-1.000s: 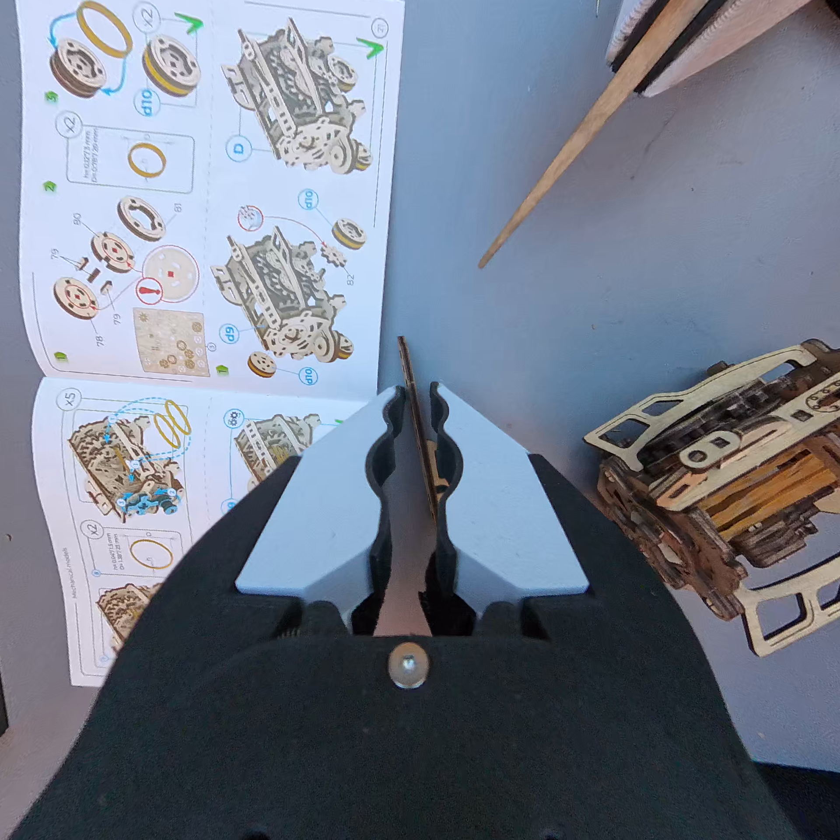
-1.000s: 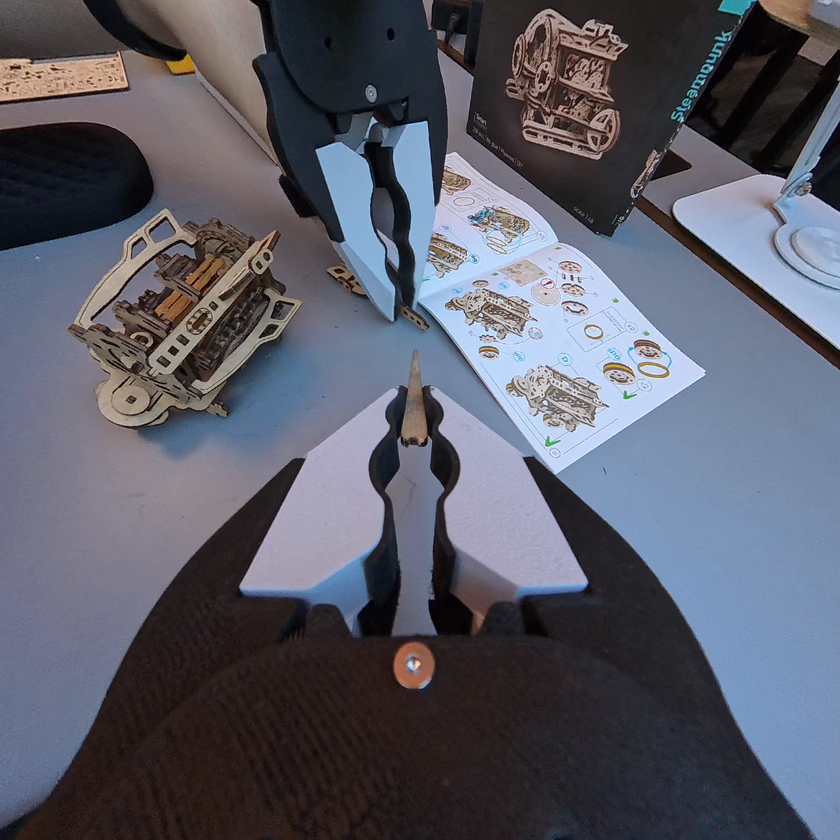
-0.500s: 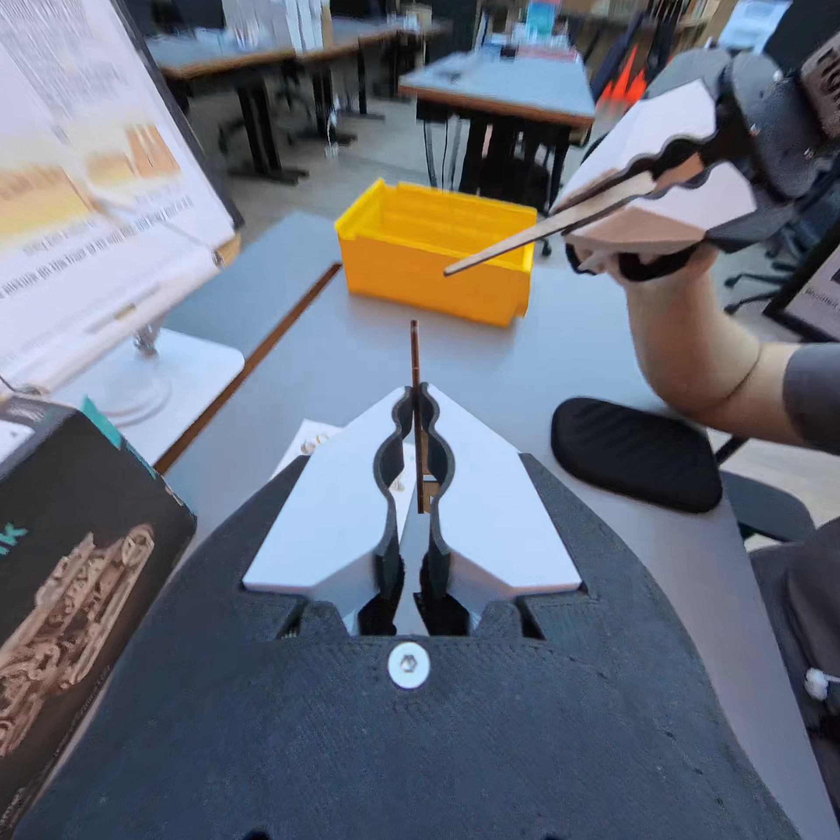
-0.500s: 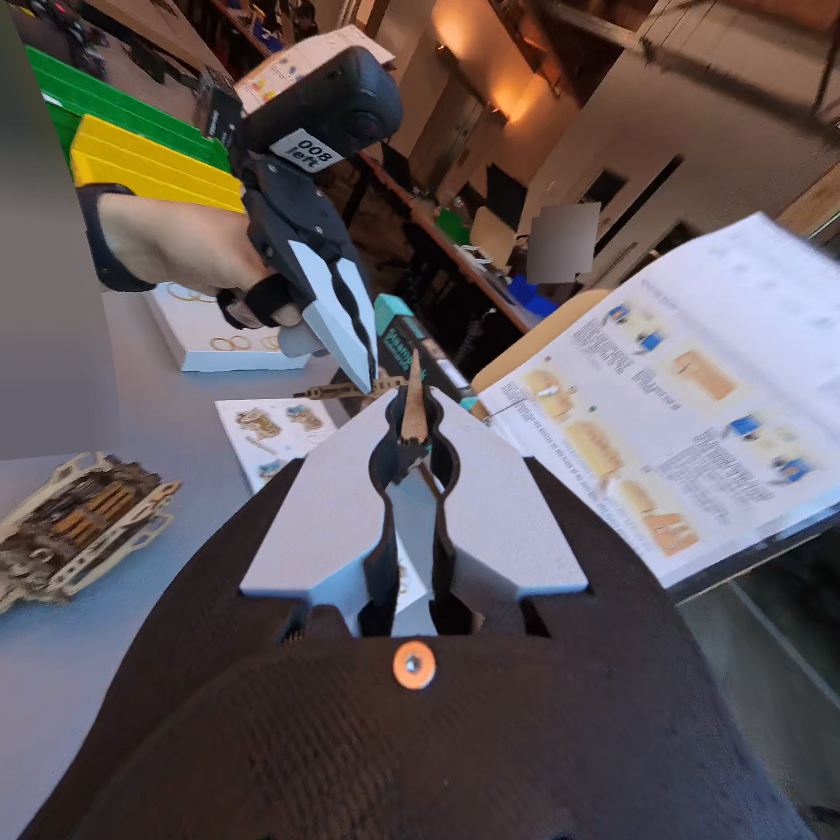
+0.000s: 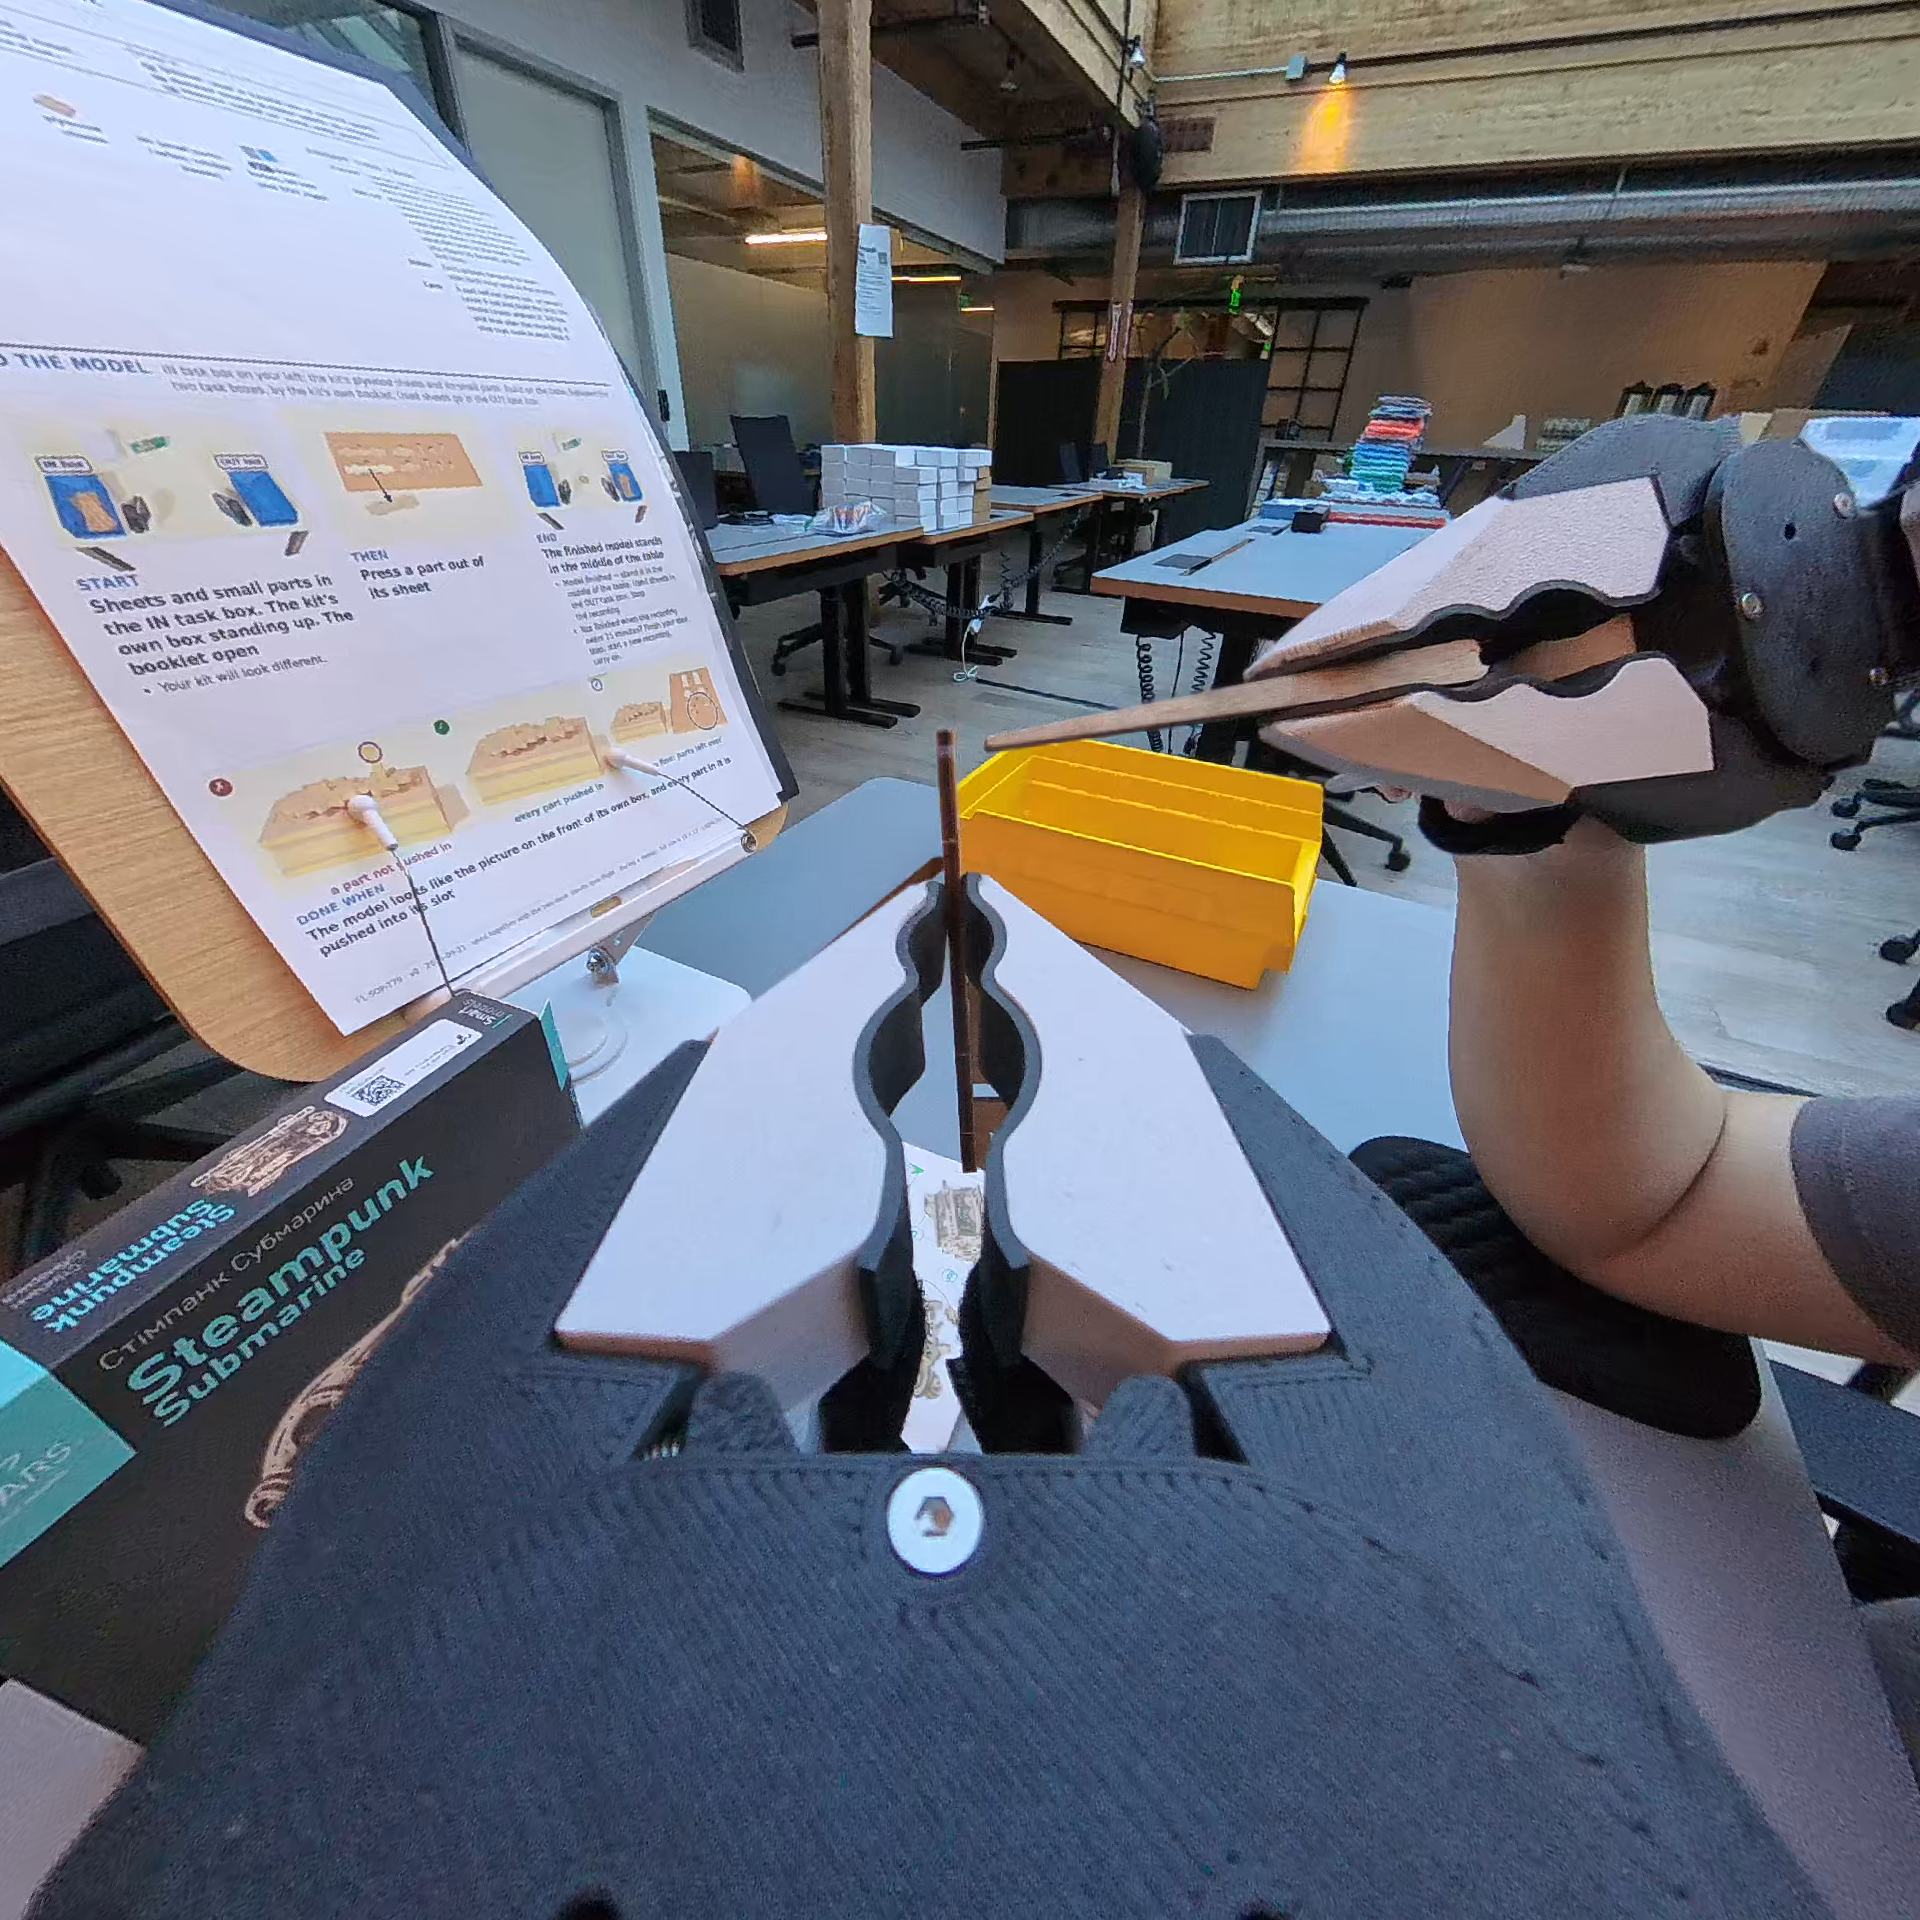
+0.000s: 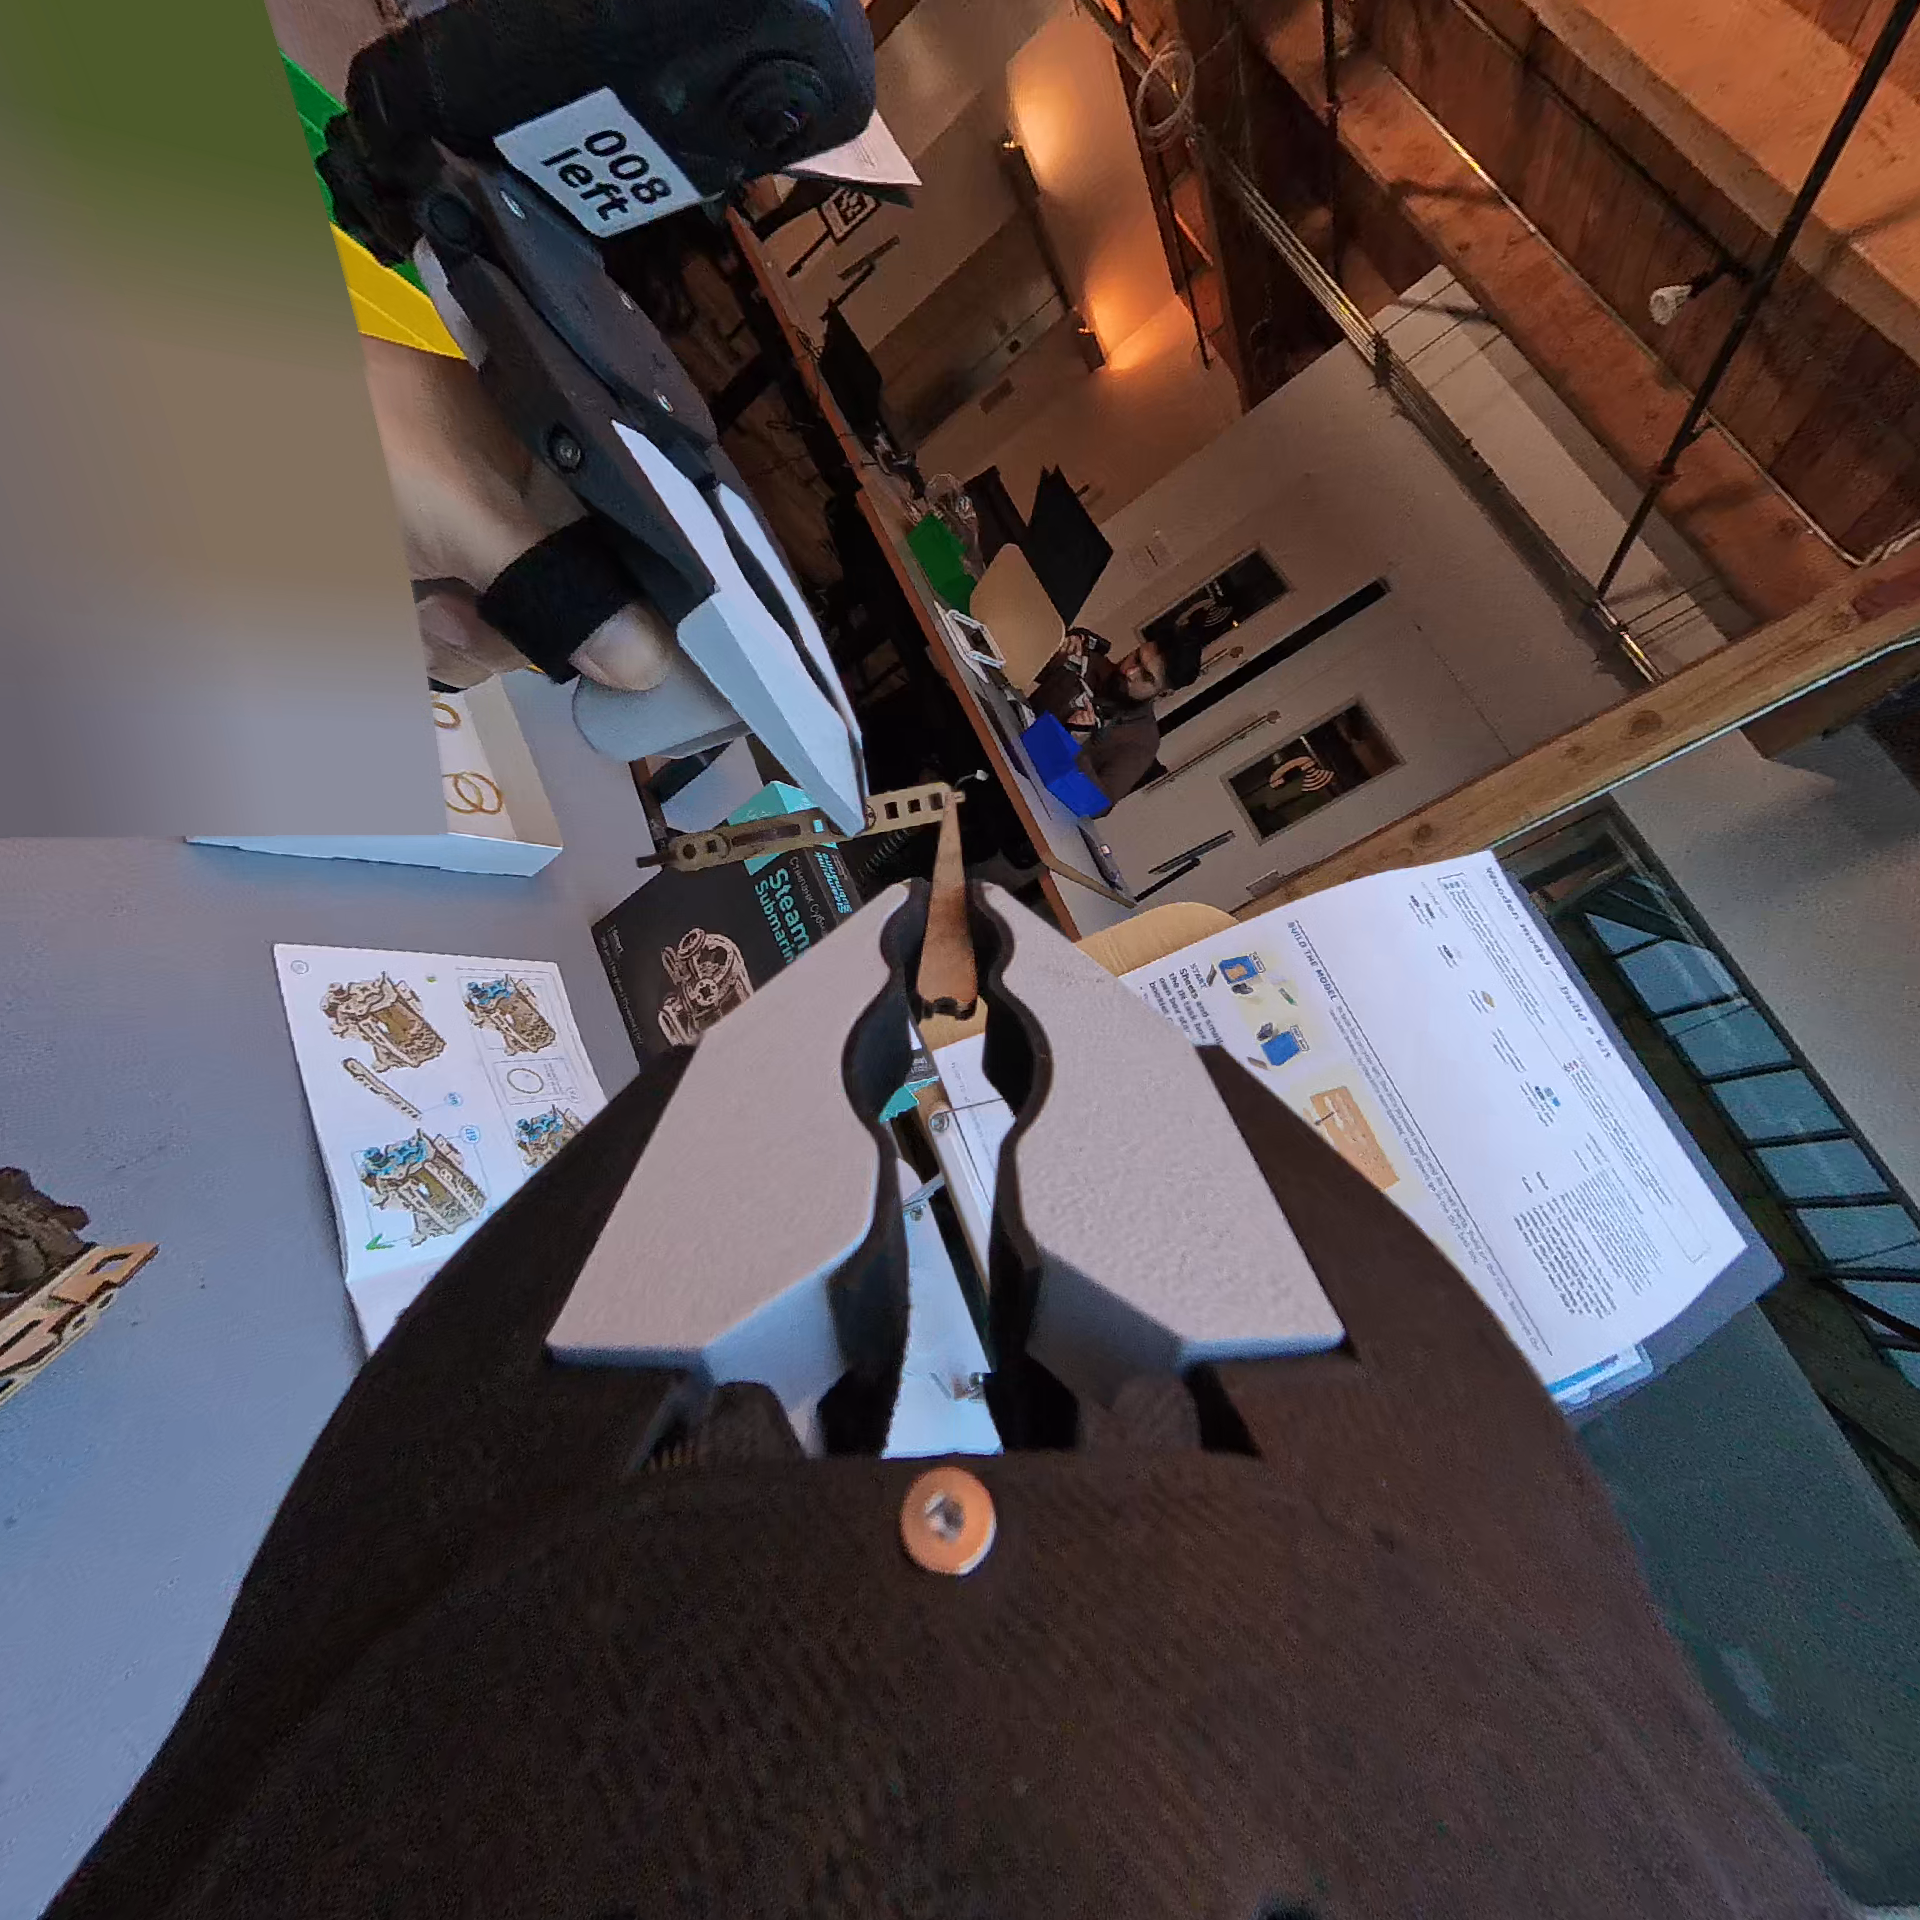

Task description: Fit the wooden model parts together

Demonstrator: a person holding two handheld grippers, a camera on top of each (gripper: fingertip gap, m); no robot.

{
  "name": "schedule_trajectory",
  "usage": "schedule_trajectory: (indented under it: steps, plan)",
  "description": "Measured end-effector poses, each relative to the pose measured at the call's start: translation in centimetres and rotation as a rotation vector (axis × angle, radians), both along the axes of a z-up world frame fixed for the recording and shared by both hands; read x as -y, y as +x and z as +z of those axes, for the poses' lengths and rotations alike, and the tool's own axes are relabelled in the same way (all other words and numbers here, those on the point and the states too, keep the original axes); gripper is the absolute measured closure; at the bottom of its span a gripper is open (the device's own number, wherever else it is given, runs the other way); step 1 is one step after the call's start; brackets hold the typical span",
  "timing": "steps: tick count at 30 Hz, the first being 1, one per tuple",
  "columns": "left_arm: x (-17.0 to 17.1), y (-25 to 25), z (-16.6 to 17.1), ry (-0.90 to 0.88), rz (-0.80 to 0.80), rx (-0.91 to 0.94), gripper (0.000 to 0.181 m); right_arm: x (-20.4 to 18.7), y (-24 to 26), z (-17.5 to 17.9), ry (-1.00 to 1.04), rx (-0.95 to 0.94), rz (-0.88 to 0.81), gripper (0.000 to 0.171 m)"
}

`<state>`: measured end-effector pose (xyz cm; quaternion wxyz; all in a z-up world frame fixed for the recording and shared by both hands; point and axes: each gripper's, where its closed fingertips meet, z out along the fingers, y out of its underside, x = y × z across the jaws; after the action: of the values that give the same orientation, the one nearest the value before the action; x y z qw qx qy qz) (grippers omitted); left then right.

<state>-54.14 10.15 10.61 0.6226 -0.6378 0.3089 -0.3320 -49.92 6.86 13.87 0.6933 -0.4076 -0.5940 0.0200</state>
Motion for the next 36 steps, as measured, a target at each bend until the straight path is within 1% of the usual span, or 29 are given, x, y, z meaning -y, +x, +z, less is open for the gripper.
schedule_trajectory:
  steps: [4, 9, 17, 25, 31, 36]
  plan:
    - [0.2, 0.2, 0.1, 0.007, -0.012, -0.001, 0.181, 0.1, -0.4, -0.7, -0.008, 0.010, 0.007, 0.166]
    - [-0.2, 0.3, -0.7, 0.010, 0.018, -0.046, 0.181, -0.3, -0.4, -1.3, -0.010, 0.021, -0.008, 0.166]
    - [-0.4, 0.6, -1.4, 0.000, 0.028, -0.061, 0.181, -0.8, -0.1, -1.7, -0.032, 0.032, -0.034, 0.166]
    - [-0.4, 0.4, -1.3, 0.048, 0.071, -0.112, 0.181, -0.9, 0.0, -1.8, -0.070, 0.019, -0.034, 0.166]
    - [-0.4, 0.2, -2.1, -0.009, 0.072, -0.145, 0.181, -1.6, 0.3, -2.7, -0.097, 0.053, -0.021, 0.166]
    - [-1.1, -0.2, -3.2, -0.033, 0.127, -0.207, 0.181, -2.7, 0.2, -3.9, -0.157, 0.071, -0.010, 0.165]
